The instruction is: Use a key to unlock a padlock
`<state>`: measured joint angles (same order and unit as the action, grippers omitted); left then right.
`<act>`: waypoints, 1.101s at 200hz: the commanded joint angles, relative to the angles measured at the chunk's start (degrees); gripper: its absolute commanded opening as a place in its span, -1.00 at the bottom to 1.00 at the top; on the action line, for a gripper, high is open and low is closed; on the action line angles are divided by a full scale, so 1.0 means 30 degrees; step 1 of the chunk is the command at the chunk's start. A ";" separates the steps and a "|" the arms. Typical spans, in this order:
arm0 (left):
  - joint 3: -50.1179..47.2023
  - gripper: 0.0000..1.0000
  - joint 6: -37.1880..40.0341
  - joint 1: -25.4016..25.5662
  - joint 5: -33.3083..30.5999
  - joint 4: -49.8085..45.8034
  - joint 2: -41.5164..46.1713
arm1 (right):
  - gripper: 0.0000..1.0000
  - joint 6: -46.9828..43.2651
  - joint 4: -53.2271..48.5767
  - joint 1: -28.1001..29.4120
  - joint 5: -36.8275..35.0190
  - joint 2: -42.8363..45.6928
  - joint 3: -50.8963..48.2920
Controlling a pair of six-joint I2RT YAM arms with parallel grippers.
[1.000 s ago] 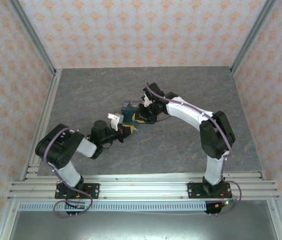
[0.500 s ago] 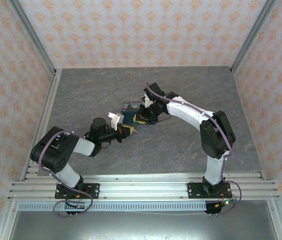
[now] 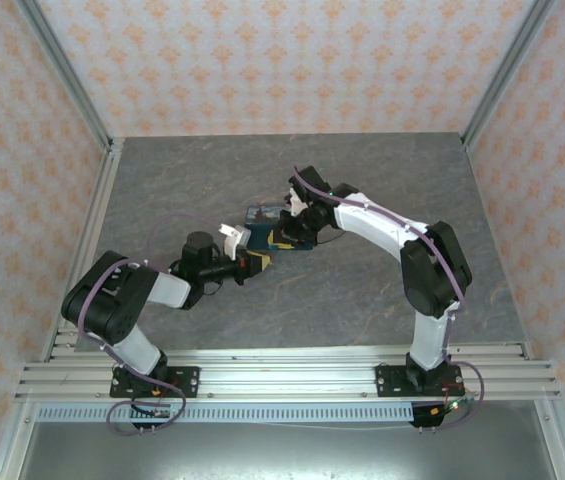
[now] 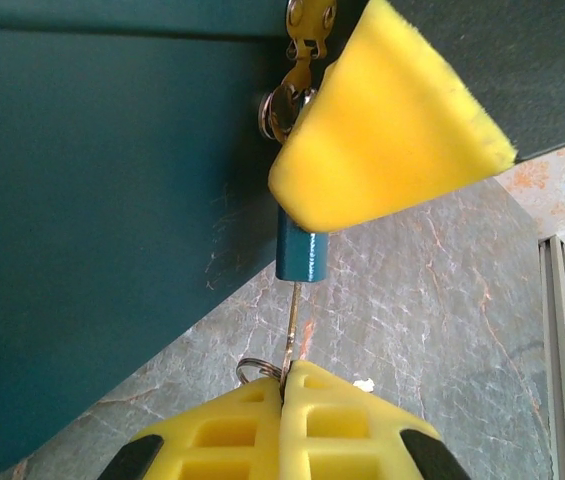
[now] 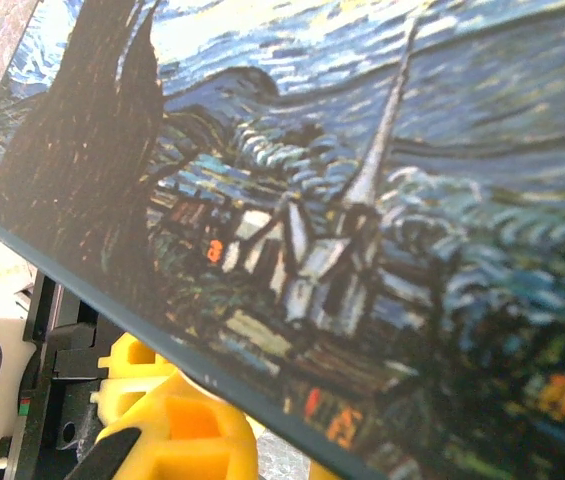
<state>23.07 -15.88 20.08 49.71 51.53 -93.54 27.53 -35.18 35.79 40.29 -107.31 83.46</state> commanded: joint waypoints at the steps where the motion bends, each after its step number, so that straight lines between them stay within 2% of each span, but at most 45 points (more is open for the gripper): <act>1: 0.0747 -1.00 0.0606 -0.0247 0.0448 0.0139 -0.0338 | -1.00 -0.0416 -0.0710 0.0059 0.0132 0.0144 0.0218; 104: 0.1098 -1.00 0.0620 -0.0247 0.0798 -0.0260 -0.0662 | -1.00 -0.0549 -0.0602 0.0023 0.0296 0.0201 0.0276; 188: 0.1721 -1.00 0.0547 -0.1211 0.2394 -0.2180 0.0354 | -1.00 -0.1160 -0.1164 0.0040 -0.0133 0.0027 0.0150; 220: 0.1802 -1.00 -0.0068 -0.1268 0.2691 -0.1820 0.0250 | -1.00 -0.1140 -0.1020 0.0030 -0.0058 0.0055 0.0051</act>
<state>26.59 -15.09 17.08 56.75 44.66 -94.43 25.23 -35.59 35.79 40.10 -107.31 83.46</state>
